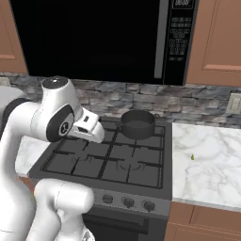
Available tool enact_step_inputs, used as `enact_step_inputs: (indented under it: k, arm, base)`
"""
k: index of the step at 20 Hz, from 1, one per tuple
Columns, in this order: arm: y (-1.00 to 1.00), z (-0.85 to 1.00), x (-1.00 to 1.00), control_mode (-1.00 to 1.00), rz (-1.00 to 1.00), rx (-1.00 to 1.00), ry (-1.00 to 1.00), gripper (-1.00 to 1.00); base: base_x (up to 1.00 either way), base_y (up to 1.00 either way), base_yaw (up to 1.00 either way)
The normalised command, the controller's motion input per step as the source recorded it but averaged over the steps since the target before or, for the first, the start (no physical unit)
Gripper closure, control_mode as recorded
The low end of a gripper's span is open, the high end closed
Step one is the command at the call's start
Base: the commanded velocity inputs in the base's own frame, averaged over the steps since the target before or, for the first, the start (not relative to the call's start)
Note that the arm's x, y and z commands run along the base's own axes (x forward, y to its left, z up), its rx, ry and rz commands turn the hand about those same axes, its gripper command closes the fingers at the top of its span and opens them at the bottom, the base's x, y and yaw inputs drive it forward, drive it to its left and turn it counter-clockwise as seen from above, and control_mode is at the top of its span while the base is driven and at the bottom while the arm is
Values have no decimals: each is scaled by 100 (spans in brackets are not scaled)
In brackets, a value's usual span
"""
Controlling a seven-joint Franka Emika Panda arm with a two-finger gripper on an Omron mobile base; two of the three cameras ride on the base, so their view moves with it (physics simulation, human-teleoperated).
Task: Turn on the burner for the pot on the stove. Wait thirty seconds for the pot to heat up. Then add the lemon wedge to the pot.
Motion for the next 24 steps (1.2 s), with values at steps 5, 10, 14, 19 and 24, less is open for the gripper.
enact_step_inputs:
  k: [5,10,14,19,24]
  arm:
    - [-42,-32,-95,-100,-4,3,-6,-100]
    - [-47,-33,-81,-100,-5,2,-4,-100]
    - [-53,-48,-79,-100,-1,0,-8,-100]
    - [-25,-34,-75,-100,3,0,-13,-100]
    - [-27,-60,-74,-100,12,0,-12,-100]
  base:
    - [0,0,0]
    - [0,0,0]
    - [0,0,0]
    - [0,0,0]
    - [0,0,0]
